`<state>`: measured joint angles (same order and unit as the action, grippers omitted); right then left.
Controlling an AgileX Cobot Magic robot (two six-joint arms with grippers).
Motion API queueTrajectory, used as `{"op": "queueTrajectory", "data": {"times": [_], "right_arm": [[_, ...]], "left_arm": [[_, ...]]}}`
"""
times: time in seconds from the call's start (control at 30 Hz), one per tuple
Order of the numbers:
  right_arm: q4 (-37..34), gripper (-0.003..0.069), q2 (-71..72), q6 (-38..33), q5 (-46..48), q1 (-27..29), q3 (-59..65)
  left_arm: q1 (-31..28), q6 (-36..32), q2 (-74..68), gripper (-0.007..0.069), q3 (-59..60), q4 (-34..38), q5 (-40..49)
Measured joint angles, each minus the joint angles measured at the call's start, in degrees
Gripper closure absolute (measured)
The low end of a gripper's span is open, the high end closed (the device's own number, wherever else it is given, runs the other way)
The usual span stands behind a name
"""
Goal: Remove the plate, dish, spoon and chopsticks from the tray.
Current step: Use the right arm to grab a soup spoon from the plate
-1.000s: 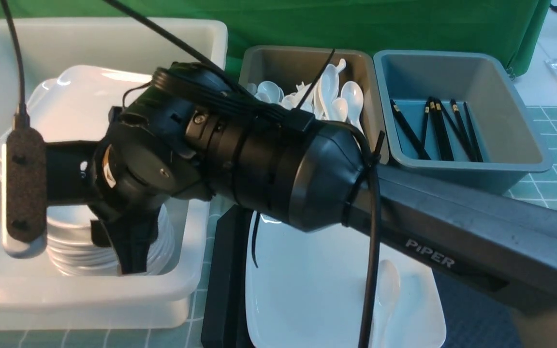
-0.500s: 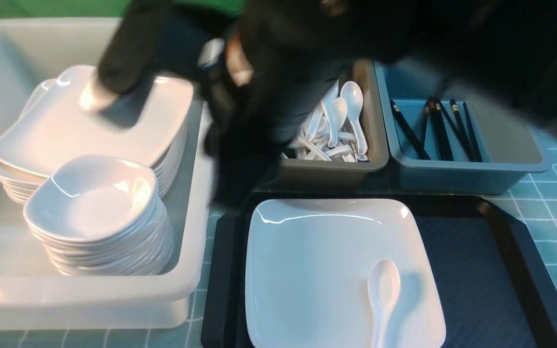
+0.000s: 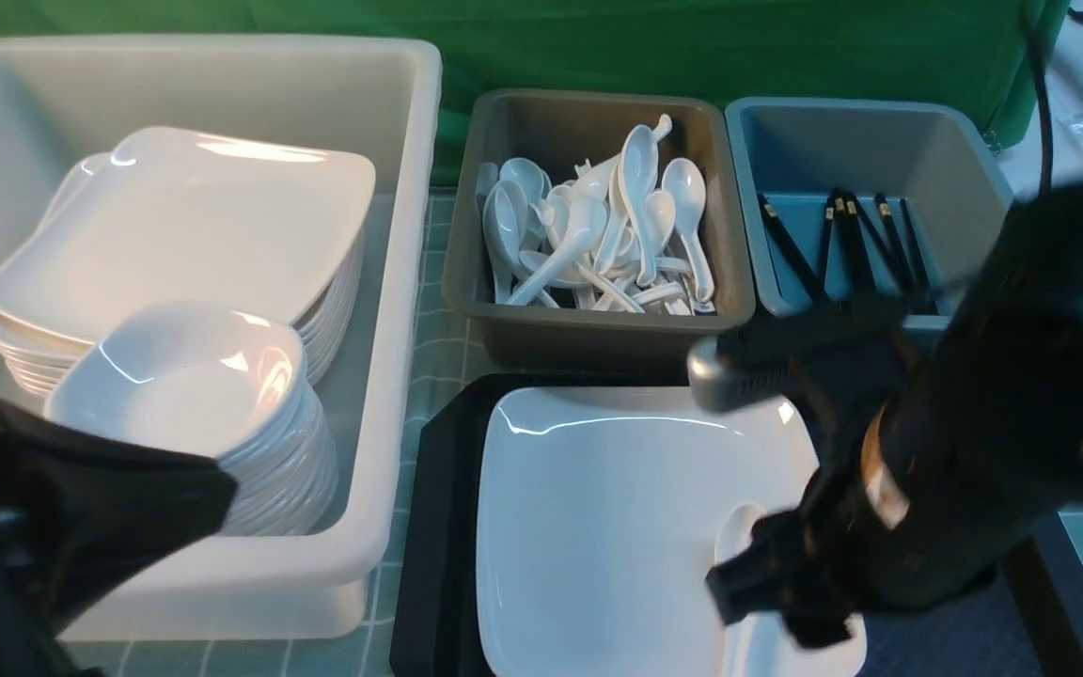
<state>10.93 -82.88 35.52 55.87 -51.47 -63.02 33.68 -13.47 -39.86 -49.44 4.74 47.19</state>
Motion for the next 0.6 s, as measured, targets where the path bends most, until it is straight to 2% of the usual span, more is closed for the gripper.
{"op": "queueTrajectory", "data": {"times": [0.03,0.1,0.37,0.6], "right_arm": [[-0.69,0.017,-0.39,2.57,-4.89,0.0,3.17],[-1.17,0.0151,-1.53,4.6,-11.12,0.47,5.84],[-1.74,0.0143,-8.69,5.92,-17.43,6.29,6.73],[-3.34,0.0158,-14.38,5.18,-21.05,7.25,6.8]], "left_arm": [[0.0,-0.47,-1.22,0.0604,0.0,0.86,-0.3],[0.0,-1.3,-2.14,0.0604,0.0,1.77,-0.71],[0.0,-2.97,-2.23,0.0604,0.0,3.99,-0.77],[0.0,-3.28,-2.23,0.0604,0.0,4.2,-0.77]]}}
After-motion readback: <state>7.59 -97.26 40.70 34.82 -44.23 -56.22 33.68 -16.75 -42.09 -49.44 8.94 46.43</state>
